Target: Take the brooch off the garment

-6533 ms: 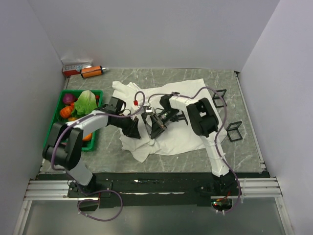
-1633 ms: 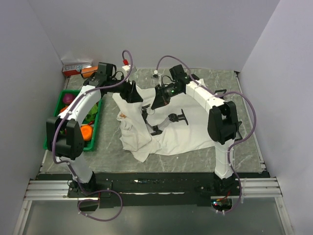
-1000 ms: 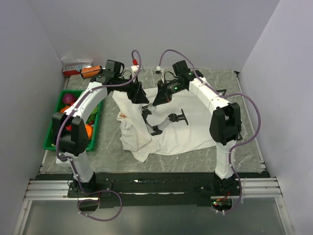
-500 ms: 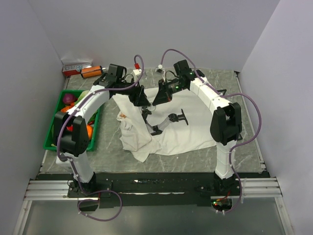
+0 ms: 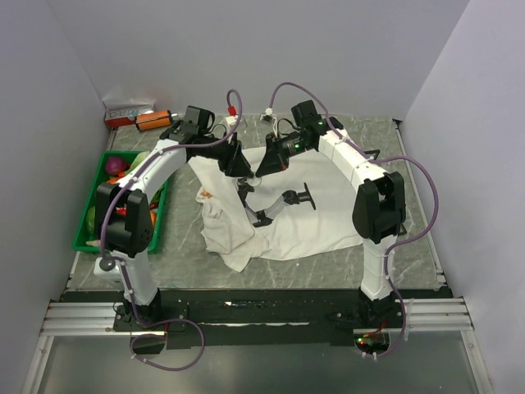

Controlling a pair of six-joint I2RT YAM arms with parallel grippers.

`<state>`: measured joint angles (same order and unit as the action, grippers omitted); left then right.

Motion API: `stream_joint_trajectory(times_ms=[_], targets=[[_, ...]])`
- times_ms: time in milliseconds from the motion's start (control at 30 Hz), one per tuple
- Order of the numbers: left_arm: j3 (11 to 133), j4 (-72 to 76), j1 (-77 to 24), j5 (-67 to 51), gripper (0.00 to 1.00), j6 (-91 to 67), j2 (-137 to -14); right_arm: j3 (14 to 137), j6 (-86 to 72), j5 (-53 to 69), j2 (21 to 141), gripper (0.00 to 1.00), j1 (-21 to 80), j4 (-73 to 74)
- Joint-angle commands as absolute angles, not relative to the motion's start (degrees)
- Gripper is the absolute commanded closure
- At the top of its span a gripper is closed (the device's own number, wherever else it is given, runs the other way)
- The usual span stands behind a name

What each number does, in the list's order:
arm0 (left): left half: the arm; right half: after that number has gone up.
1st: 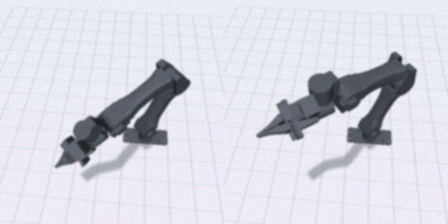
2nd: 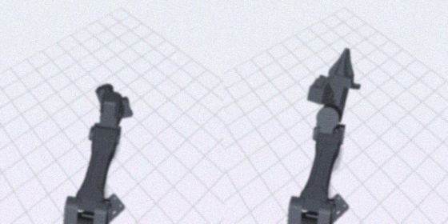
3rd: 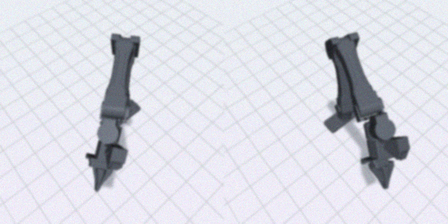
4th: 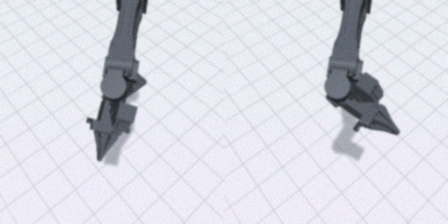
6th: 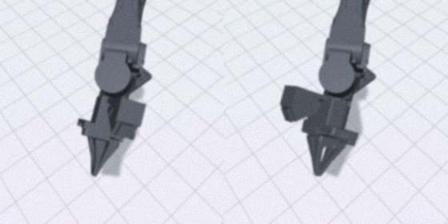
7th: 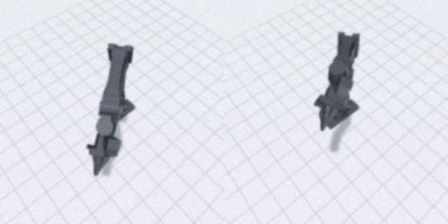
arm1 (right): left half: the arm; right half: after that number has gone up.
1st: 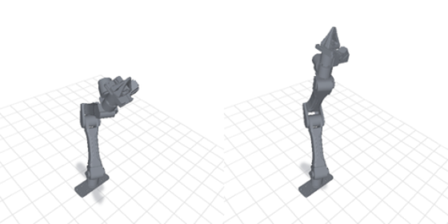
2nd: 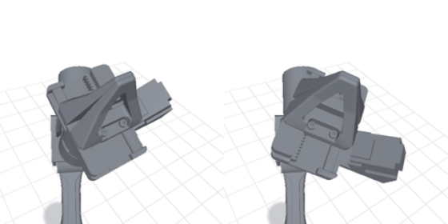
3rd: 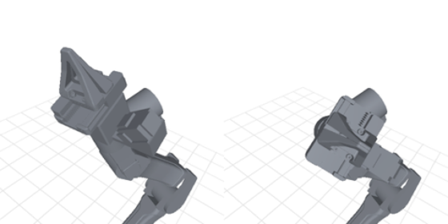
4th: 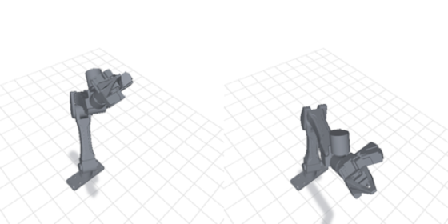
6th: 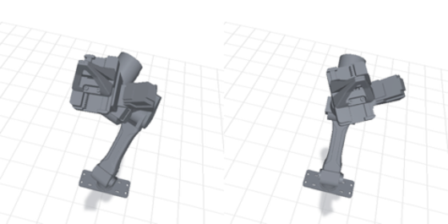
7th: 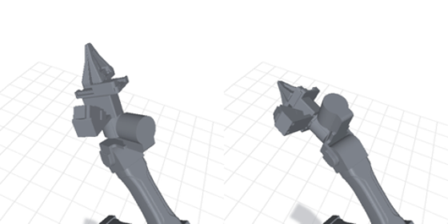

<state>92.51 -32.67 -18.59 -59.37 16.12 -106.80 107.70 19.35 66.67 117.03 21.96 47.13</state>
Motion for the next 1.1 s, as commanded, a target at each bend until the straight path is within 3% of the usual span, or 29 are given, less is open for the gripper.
stream_joint_trajectory(times_ms=[0,567,1067], targets=[[95.36,-34.54,-18.63,-63.02,0.44,18.28,-107.40,109.86,18.37,67.94,113.64,1.00,21.62,45.88],[97.65,-38.05,-19.07,-64.78,0.48,20.83,-109.42,109.25,16.00,68.03,114.17,1.00,21.62,43.95],[98.52,-39.55,-20.39,-62.76,0.62,23.29,-109.78,109.25,13.80,69.17,114.17,1.00,21.53,42.19]])
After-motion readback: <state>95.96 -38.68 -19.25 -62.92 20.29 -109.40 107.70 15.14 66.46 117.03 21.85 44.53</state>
